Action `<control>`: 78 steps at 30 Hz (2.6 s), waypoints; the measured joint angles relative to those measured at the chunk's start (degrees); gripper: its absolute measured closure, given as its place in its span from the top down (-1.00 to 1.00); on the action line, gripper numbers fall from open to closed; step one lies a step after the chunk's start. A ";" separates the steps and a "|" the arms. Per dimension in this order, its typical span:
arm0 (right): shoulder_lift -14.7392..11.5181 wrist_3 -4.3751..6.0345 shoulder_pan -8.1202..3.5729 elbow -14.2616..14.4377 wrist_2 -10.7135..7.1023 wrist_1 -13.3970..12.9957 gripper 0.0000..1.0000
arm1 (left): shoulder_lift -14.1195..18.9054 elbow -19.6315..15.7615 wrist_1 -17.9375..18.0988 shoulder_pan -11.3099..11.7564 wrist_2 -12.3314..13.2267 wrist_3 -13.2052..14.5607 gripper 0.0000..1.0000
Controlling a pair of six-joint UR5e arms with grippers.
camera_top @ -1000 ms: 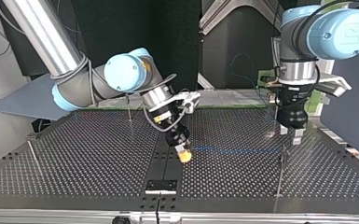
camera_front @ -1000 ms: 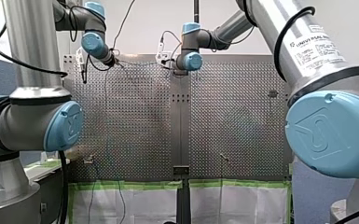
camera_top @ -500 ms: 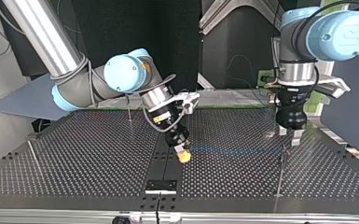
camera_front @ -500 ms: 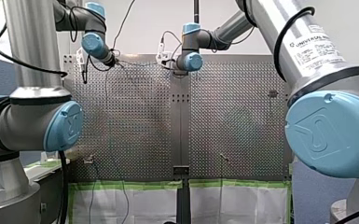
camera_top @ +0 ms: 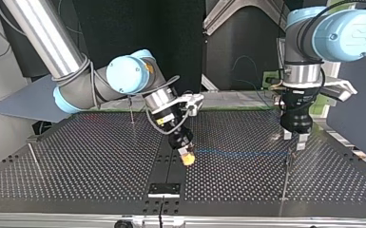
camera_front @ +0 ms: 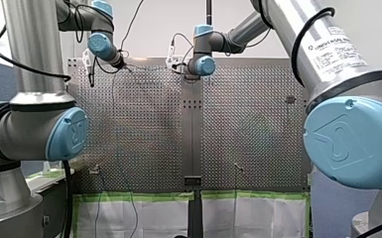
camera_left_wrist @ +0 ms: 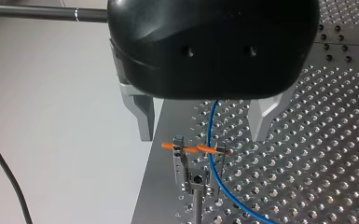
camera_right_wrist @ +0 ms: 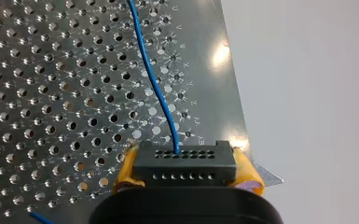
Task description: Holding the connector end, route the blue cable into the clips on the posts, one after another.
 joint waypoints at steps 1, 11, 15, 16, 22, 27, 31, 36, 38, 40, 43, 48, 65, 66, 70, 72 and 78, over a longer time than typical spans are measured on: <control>0.00 0.00 0.01 0.02 0.00 0.00 -1.00 | -0.01 -0.01 -0.01 -0.04 -0.04 0.02 1.00; 0.02 0.04 -0.04 -0.06 0.00 0.02 -1.00 | 0.02 -0.01 0.19 -1.19 2.98 0.82 1.00; 0.03 0.06 0.00 -0.04 0.00 0.01 -1.00 | 0.00 0.01 0.35 -1.82 4.85 0.94 1.00; 0.04 0.06 -0.01 -0.04 0.00 0.00 -1.00 | 0.00 0.01 0.37 -1.95 5.20 0.94 1.00; 0.04 0.06 -0.04 -0.02 0.00 -0.02 -1.00 | -0.26 0.56 0.39 -3.11 7.04 1.19 1.00; 0.06 0.06 0.00 -0.10 0.01 -0.01 -1.00 | -0.66 1.24 0.38 -3.99 7.37 1.90 1.00; 0.06 0.13 0.11 -0.18 0.00 -0.06 -1.00 | -1.31 1.37 0.41 -4.60 7.30 1.95 1.00; 0.04 0.35 0.06 -0.52 0.00 0.04 -1.00 | -2.59 1.46 0.47 -5.28 6.89 1.96 1.00; 0.04 0.38 0.09 -0.56 0.00 0.05 -1.00 | -3.19 1.84 0.58 -5.53 6.42 1.95 1.00; 0.05 0.40 0.10 -0.59 0.00 0.06 -1.00 | -3.71 2.36 0.79 -5.77 5.94 1.91 1.00; 0.05 0.41 0.18 -0.59 0.00 0.06 -1.00 | -4.68 3.55 1.36 -6.27 5.08 1.67 1.00; 0.04 0.41 0.10 -0.66 0.00 0.01 -1.00 | -6.99 5.62 1.75 -7.24 4.15 1.43 1.00; 0.13 0.58 0.40 -0.94 0.09 -0.11 -1.00 | -12.68 9.84 2.99 -9.02 -1.59 -1.40 1.00; 0.14 0.57 0.35 -0.94 0.06 -0.09 -1.00 | -12.68 9.86 3.01 -8.98 -2.02 -1.47 1.00; 0.15 0.57 0.08 -0.97 0.02 -0.03 -1.00 | -12.71 9.88 3.07 -8.76 -3.93 -1.75 1.00; 0.16 0.58 0.00 -0.99 0.01 -0.05 -1.00 | -12.71 9.89 3.10 -8.75 -4.54 -1.81 1.00; 0.16 0.59 -0.02 -1.17 0.00 0.04 -1.00 | -12.71 9.89 3.13 -8.73 -5.57 -1.84 1.00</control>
